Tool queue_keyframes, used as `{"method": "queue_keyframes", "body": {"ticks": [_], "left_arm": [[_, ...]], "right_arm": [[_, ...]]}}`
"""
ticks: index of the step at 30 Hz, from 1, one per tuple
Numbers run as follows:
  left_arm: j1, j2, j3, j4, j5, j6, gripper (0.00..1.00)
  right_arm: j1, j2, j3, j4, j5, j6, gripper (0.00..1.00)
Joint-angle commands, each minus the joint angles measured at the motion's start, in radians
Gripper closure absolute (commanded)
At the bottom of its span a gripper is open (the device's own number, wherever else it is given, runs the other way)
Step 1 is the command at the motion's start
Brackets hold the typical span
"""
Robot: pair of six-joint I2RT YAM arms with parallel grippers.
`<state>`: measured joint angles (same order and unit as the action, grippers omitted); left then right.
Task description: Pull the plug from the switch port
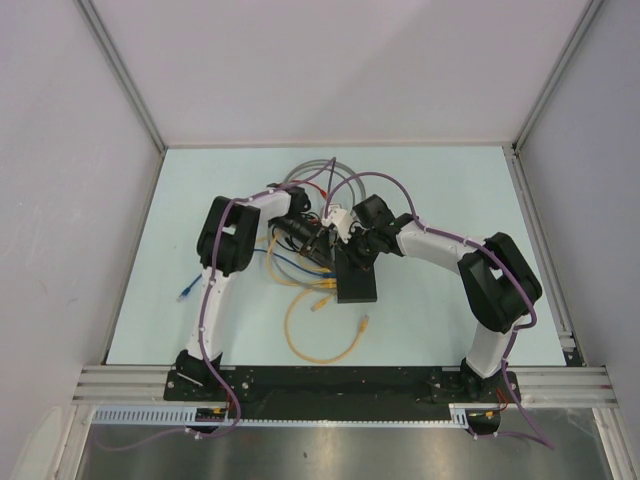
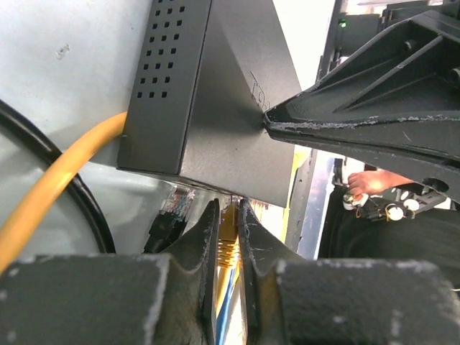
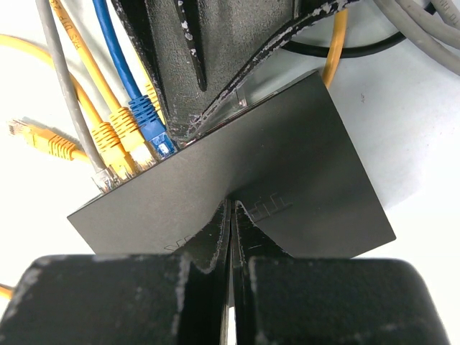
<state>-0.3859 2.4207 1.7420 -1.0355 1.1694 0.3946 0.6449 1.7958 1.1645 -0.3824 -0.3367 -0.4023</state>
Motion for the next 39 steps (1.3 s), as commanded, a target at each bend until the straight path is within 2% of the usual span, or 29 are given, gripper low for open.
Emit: {"method": "queue_keyframes", "body": {"ticks": [1, 7, 10, 13, 20, 23, 28, 30, 31, 35, 36, 39], "left_arm": [[0.005, -0.003, 0.027, 0.023, -0.106, 0.075, 1.00], [-0.002, -0.011, -0.088, -0.029, -0.073, 0.128, 1.00], [0.002, -0.023, -0.121, -0.046, -0.103, 0.164, 1.00], [0.010, -0.023, -0.096, -0.037, -0.109, 0.147, 1.00], [0.024, -0.029, 0.069, -0.015, -0.131, 0.053, 1.00], [0.025, -0.102, 0.083, 0.055, -0.189, 0.018, 1.00], [0.025, -0.192, 0.068, 0.286, -0.477, -0.028, 1.00], [0.025, -0.172, 0.132, 0.295, -0.560, -0.028, 1.00], [0.025, -0.158, 0.215, 0.270, -0.632, -0.033, 1.00], [0.042, -0.112, 0.349, 0.242, -0.706, -0.039, 1.00], [0.045, -0.114, 0.350, 0.252, -0.711, -0.039, 0.98], [0.048, -0.118, 0.330, 0.241, -0.688, -0.040, 0.84]], "right_arm": [[0.024, 0.063, -0.052, -0.127, 0.024, -0.015, 1.00], [0.022, 0.063, -0.052, -0.125, 0.028, -0.015, 1.00], [0.024, 0.068, -0.052, -0.125, 0.025, -0.015, 1.00], [0.025, 0.073, -0.052, -0.130, 0.022, -0.015, 1.00], [0.032, 0.068, -0.052, -0.128, 0.030, -0.021, 1.00], [0.032, 0.068, -0.052, -0.127, 0.034, -0.024, 1.00], [0.041, 0.082, -0.051, -0.116, 0.033, -0.026, 1.00], [0.048, 0.088, -0.051, -0.110, 0.038, -0.029, 1.00], [0.053, 0.088, -0.049, -0.108, 0.039, -0.030, 1.00], [0.056, 0.083, -0.042, -0.092, 0.059, -0.038, 1.00], [0.056, 0.083, -0.042, -0.092, 0.067, -0.043, 1.00], [0.053, 0.083, -0.043, -0.098, 0.067, -0.050, 1.00]]}}
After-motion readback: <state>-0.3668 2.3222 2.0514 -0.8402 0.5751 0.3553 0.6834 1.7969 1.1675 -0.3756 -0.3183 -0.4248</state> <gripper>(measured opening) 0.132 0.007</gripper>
